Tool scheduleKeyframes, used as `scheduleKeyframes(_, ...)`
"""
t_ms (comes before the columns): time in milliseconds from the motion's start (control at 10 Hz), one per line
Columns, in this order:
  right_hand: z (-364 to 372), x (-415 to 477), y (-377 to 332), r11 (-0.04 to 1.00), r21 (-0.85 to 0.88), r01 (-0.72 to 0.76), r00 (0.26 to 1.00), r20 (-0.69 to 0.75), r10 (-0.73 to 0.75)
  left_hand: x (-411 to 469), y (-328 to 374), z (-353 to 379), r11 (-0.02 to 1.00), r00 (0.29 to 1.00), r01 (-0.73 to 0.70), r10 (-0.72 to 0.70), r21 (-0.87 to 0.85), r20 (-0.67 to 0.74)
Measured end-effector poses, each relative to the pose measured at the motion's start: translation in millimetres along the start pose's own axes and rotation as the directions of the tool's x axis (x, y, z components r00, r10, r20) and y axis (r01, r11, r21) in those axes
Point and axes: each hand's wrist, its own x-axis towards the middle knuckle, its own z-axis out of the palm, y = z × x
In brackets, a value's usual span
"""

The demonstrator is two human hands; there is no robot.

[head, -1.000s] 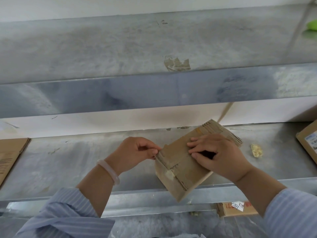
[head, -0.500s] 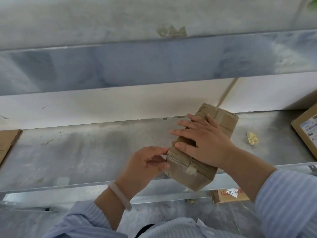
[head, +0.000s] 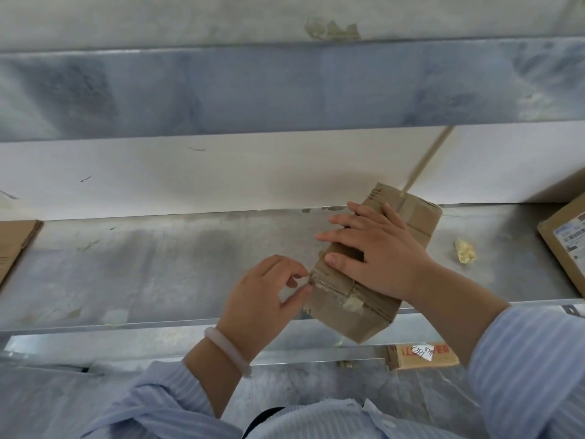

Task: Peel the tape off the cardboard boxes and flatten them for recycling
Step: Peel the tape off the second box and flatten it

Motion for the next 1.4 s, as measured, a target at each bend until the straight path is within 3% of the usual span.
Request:
scheduleKeyframes(400, 2.1, 0.1, 0.1, 1.000, 0.009, 0.005, 1.000, -0.029, -0.004, 5.8, 3.2, 3.2, 0.905, 0.941, -0.294, 0.330, 0.307, -0.074)
scheduleKeyframes(700, 3.1, -0.1, 0.8, 1.000, 0.010, 0.010, 0.999, -0.040, -0.010, 8.2, 8.0, 1.9, 0.848, 0.925, -0.311, 0.374, 0.429, -0.068)
scheduleKeyframes(900, 2.7, -0.6, 0.9, 1.000, 0.014, 0.011, 0.999, -0.035, -0.010, 9.5, 10.1, 6.7, 0.901, 0.960, -0.244, 0.276, 0.358, -0.039)
scheduleKeyframes(1000, 2.6, -0.5, 0.7, 1.000, 0.016, 0.011, 0.999, -0.034, -0.011, 6.1, 10.2, 3.1, 0.998, 1.000, -0.021, 0.022, 0.067, -0.014)
scheduleKeyframes(1100, 3.4, 0.3, 0.4, 1.000, 0.016, 0.008, 0.999, -0.038, -0.007, -2.0, 20.9, 2.3, 0.890, 0.917, 0.397, -0.390, -0.225, 0.077)
scheduleKeyframes(1200, 6.5, 0.3, -0.9, 1.000, 0.009, -0.022, 0.998, -0.058, 0.023, -6.7, 31.4, 4.6, 0.558, 0.709, 0.685, -0.658, -0.469, 0.252)
scheduleKeyframes(1300, 11.0, 0.2, -4.3, 0.995, 0.026, -0.101, 0.990, -0.099, 0.103, -6.8, 43.1, 3.1, 0.183, 0.588, 0.701, -0.696, -0.689, 0.413)
scheduleKeyframes(1400, 13.9, 0.3, -7.4, 0.988, 0.045, -0.151, 0.981, -0.118, 0.155, -1.7, 53.8, 0.2, -0.140, 0.537, 0.585, -0.672, -0.799, 0.510)
